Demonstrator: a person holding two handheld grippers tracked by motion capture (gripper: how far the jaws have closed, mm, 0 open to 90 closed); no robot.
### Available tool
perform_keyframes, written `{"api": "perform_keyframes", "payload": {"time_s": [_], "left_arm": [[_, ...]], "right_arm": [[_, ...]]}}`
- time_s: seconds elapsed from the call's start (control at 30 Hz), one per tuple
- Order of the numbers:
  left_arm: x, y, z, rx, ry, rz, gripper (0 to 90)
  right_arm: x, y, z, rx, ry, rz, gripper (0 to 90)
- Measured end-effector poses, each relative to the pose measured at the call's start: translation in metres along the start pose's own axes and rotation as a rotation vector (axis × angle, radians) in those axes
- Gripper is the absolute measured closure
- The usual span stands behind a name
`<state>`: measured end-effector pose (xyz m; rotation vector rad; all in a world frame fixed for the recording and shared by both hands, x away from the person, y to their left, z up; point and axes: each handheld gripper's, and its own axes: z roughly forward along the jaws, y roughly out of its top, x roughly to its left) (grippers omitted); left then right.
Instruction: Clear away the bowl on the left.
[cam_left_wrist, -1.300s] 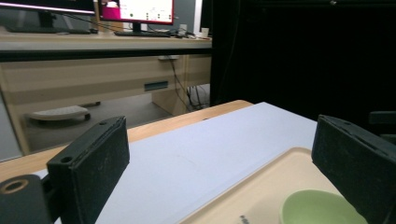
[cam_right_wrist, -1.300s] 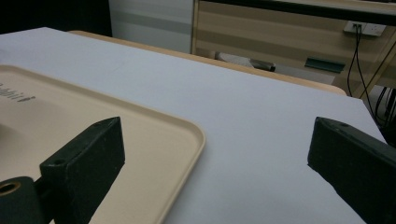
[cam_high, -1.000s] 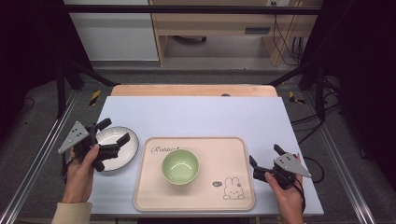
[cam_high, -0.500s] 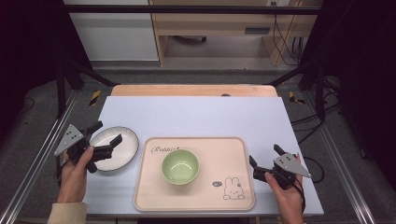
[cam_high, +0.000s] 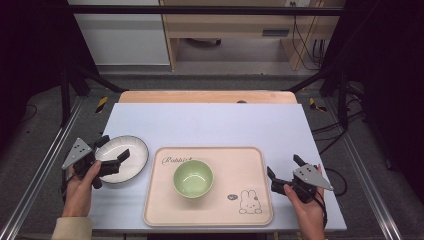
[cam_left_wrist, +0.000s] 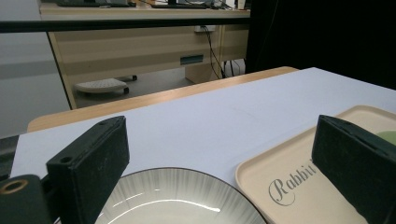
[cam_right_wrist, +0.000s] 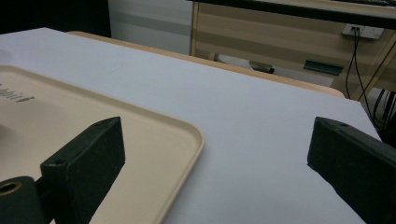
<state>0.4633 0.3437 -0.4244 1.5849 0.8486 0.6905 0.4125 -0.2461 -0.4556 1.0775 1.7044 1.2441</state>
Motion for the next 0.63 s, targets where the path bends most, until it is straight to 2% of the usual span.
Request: {"api": "perform_keyframes", "payload": {"time_s": [0.13, 0.27, 0.4, 0.63], "left_arm": [[-0.004, -0.005, -0.007, 0.011, 0.022, 0.016, 4.1], [-0.008, -0.010, -0.008, 0.017, 0.035, 0.007, 4.1], [-0.011, -0.014, -0.008, 0.066, 0.033, 0.031, 4.1], [-0.008, -0.020, -0.006, 0.120, 0.049, -0.013, 4.3]], "right_arm": [[0.000, 0.000, -0.001, 0.001, 0.000, 0.001, 4.3], [0.000, 0.000, 0.000, 0.000, 0.002, -0.002, 4.3], [0.000, 0.001, -0.001, 0.000, -0.001, -0.002, 4.4], [-0.001, 0.000, -0.001, 0.002, -0.001, -0.002, 4.4]]}}
